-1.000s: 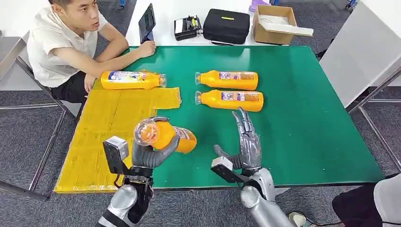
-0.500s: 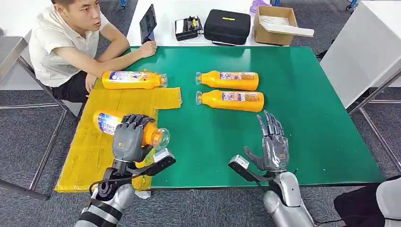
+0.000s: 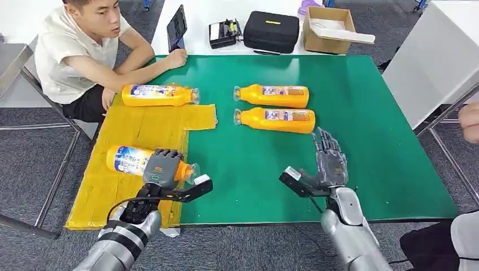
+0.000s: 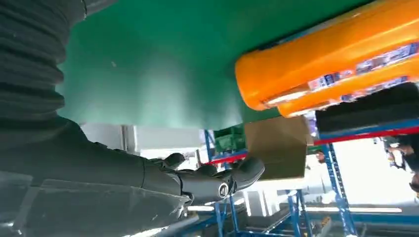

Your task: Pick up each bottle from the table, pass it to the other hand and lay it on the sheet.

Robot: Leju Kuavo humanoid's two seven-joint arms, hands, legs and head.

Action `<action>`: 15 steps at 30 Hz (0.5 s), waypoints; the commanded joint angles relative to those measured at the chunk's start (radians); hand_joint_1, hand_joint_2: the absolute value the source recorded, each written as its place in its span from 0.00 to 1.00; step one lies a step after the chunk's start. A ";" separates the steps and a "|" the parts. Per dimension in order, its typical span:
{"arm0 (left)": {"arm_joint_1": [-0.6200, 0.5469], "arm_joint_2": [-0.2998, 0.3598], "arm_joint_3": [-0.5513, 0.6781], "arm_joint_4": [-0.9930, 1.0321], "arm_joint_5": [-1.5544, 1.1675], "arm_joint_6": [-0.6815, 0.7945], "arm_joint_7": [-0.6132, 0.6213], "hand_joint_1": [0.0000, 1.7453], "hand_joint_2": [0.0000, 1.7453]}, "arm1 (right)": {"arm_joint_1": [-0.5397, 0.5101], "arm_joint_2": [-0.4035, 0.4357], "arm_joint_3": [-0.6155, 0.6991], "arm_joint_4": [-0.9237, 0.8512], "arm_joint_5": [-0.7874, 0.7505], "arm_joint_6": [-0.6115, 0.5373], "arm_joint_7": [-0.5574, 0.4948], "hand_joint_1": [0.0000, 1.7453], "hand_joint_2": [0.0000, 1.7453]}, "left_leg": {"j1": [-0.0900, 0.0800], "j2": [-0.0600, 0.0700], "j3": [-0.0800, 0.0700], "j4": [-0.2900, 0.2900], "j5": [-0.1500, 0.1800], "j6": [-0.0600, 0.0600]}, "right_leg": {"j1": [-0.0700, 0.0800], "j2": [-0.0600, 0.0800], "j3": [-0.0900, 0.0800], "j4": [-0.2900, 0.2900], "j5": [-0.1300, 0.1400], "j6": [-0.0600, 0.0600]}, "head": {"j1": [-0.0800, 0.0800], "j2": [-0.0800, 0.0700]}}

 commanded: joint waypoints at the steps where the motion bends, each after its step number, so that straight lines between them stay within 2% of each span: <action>1: -0.123 -0.056 -0.003 0.246 0.004 -0.037 0.022 0.15 1.00 | -0.145 -0.003 0.041 0.226 0.002 0.019 -0.019 0.00 1.00 | 0.001 0.002 0.004 0.000 -0.002 0.000 | 0.002 0.000 0.005 -0.001 -0.001 -0.004 | 0.000 0.000; 2: -0.126 -0.064 -0.002 0.255 0.006 -0.050 0.023 0.00 1.00 | -0.139 -0.001 0.043 0.223 -0.002 0.020 -0.025 0.00 1.00 | 0.001 0.002 0.004 0.000 -0.002 0.000 | 0.002 0.000 0.005 -0.001 -0.001 -0.004 | 0.000 0.000; 8: -0.152 -0.070 0.001 0.305 0.057 -0.227 -0.048 0.00 1.00 | -0.103 0.018 0.044 0.188 -0.069 0.022 -0.090 0.00 1.00 | 0.001 0.000 0.006 0.000 -0.002 0.000 | 0.002 -0.002 0.007 -0.001 -0.002 -0.005 | 0.000 0.000; 15: -0.162 -0.061 -0.012 0.307 0.085 -0.258 -0.101 0.00 1.00 | -0.120 0.022 0.046 0.213 -0.091 0.013 -0.116 0.00 1.00 | 0.000 -0.001 0.004 -0.001 -0.001 0.000 | 0.001 -0.003 0.006 -0.001 0.000 -0.002 | 0.000 0.000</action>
